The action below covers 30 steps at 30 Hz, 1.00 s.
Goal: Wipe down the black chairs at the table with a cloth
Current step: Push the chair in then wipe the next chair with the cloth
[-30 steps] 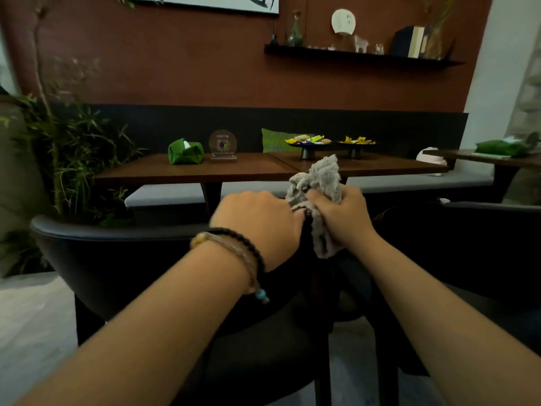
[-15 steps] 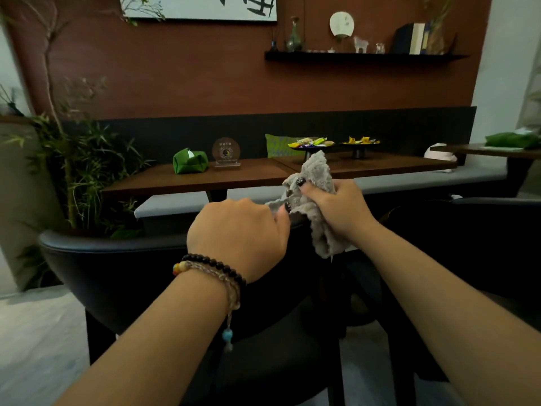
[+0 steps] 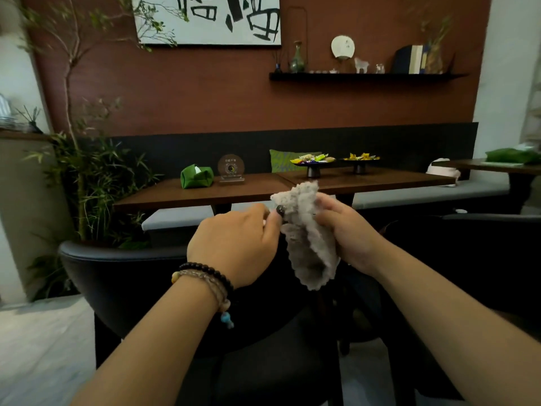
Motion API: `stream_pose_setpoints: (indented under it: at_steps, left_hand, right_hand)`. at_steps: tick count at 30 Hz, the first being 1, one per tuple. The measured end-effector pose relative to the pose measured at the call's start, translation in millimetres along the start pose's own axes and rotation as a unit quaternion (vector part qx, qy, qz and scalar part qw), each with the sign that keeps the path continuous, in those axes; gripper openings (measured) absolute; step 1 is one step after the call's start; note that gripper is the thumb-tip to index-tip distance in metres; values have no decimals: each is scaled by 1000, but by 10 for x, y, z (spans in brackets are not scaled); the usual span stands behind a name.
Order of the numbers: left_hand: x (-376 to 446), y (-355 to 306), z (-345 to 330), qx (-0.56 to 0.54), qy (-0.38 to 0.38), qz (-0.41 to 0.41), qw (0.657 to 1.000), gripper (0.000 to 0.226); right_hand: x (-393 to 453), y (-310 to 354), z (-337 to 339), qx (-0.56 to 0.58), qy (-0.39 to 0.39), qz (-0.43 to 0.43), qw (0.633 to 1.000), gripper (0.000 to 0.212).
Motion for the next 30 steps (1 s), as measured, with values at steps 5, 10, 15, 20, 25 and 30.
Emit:
stream_pose_setpoints:
  at_steps: [5, 10, 15, 20, 25, 30]
  left_hand:
    - [109, 104, -8, -183, 187, 161, 952, 80]
    - [269, 168, -76, -289, 239, 240, 896, 87]
    - [332, 230, -99, -390, 208, 277, 853, 90]
    - [257, 392, 66, -527, 64, 294, 795, 48]
    - [4, 717, 254, -484, -24, 346, 803, 42]
    - [-94, 357, 720, -189, -98, 87, 973, 33]
  right_hand:
    - [-66, 21, 156, -186, -169, -3, 968, 38]
    - [-147, 49, -22, -330, -186, 48, 924, 20]
    - [-264, 198, -167, -252, -147, 78, 953, 22]
    - [-305, 314, -330, -47, -93, 57, 993, 30]
    - [-347, 390, -520, -107, -69, 106, 986, 19]
    - [-278, 490, -500, -145, -74, 127, 978, 23]
Point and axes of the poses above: each hand's wrist, its own x-axis towards the middle knuckle, its own z-axis out of the back of the hand, y = z × x, the point moved 5 cm from there along x, towards the middle knuckle, and after that the axes turned 10 degrees about z, right-handed, at the moved point
